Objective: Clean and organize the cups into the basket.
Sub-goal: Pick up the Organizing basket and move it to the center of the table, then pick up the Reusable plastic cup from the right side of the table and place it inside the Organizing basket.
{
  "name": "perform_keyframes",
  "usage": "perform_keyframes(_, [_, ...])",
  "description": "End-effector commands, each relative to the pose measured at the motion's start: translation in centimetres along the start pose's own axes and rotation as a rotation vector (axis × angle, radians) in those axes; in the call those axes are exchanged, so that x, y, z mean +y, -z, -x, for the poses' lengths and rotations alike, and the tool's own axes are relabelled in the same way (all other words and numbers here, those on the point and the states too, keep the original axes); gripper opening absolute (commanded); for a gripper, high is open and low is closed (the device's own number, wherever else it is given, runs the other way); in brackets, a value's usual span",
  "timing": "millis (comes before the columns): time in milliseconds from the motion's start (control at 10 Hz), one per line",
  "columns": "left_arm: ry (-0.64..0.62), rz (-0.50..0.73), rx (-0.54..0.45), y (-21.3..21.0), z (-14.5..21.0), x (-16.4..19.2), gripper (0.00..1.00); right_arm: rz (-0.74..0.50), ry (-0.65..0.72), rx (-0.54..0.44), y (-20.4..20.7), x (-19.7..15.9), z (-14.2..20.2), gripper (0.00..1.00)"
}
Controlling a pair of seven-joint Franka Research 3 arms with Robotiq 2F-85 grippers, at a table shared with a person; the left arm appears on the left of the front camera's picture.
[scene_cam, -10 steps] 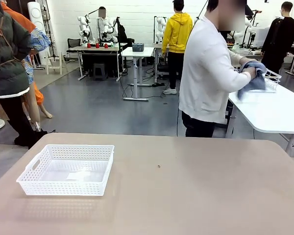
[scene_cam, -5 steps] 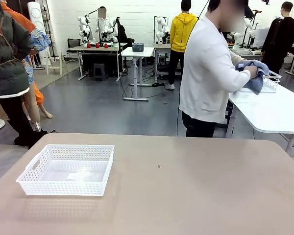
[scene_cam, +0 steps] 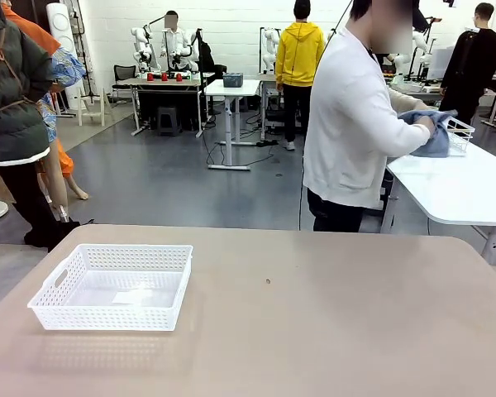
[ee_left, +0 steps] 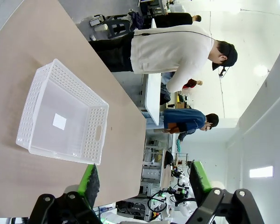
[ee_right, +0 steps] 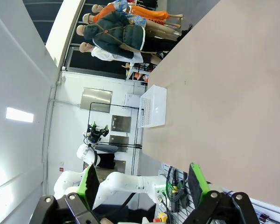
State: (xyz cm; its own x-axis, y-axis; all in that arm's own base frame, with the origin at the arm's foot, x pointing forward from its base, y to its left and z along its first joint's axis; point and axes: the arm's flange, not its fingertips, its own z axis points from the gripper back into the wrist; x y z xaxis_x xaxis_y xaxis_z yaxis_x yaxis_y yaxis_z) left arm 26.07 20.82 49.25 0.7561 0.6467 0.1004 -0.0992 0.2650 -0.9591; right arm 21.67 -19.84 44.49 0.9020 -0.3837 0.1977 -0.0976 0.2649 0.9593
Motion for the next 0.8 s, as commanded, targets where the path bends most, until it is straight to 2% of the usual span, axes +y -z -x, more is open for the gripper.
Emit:
perform_keyframes(0, [0.013, 0.012, -0.001, -0.07, -0.13, 0.07, 1.00, -0.016, -0.014, -0.006, -0.02, 0.03, -0.17, 1.00])
perform_keyframes(700, [0.013, 0.012, -0.001, -0.07, -0.13, 0.07, 1.00, -0.016, -0.014, -0.006, -0.02, 0.03, -0.17, 1.00])
